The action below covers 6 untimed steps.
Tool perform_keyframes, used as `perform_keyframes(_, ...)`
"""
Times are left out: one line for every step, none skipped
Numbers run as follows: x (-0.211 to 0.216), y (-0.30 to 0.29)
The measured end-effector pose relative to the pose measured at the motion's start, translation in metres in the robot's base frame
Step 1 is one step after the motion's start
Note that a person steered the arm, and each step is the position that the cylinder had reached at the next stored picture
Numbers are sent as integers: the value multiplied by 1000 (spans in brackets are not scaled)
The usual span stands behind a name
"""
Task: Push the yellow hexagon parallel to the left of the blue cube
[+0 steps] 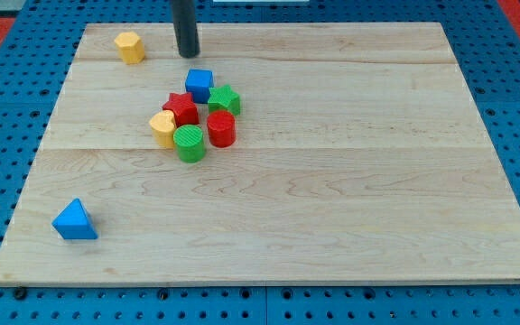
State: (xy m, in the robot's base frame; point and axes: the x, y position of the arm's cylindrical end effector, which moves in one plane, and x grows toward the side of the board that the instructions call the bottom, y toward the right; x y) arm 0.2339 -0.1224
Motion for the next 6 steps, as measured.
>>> perform_keyframes(-12,-62)
perform_keyframes(-7,-90)
perform_keyframes(24,-92)
perform_keyframes(6,-109)
perform_keyframes(14,-152)
perform_keyframes(43,-107)
